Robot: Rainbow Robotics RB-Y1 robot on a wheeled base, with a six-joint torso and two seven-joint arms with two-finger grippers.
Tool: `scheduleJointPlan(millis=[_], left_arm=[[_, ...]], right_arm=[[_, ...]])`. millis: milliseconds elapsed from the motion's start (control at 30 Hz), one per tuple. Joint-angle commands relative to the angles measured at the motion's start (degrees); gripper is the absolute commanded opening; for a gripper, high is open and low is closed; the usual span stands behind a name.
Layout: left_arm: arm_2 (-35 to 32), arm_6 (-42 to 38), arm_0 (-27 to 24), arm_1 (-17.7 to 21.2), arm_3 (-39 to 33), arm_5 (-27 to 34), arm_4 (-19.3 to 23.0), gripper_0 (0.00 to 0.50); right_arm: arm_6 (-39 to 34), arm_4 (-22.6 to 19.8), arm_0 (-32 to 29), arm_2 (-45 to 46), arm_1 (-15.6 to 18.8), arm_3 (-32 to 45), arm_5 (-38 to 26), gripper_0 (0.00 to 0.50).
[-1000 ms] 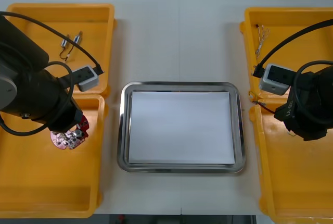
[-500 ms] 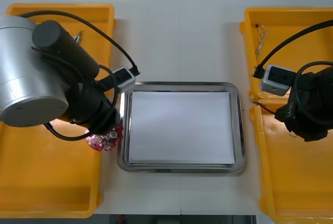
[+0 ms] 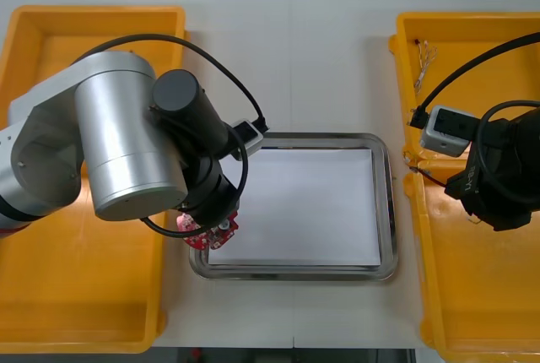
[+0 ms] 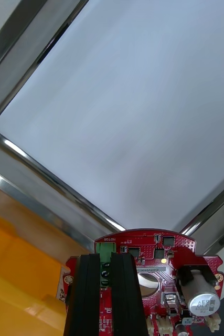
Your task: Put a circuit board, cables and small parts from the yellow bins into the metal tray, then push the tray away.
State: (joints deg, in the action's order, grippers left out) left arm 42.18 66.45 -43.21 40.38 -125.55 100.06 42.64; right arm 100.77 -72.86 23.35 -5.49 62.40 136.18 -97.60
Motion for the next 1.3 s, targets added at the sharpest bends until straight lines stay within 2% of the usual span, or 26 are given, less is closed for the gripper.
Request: scheduleJointPlan(millis=[33,667,1300], left_arm=[[2.38,-5.72,-3.19,-3.56,2.41,-0.74,-1.86,0.0],[9.67,-9.94,-3.99,-6.55,11.29,-9.88,-5.99,0.0],[11.87,-11.08,-3.9,-6.55,13.75,-11.9,-6.78,0.0]], right_arm=[[-2.6,-0.53,1.62,-0.57,2.11,1.72,-0.31,0.0],[-2.69,-0.18,1.62,-0.57,2.38,1.98,-1.1,0.0],[-2.69,-0.44,1.62,-0.57,2.64,3.48,-1.54,0.0]])
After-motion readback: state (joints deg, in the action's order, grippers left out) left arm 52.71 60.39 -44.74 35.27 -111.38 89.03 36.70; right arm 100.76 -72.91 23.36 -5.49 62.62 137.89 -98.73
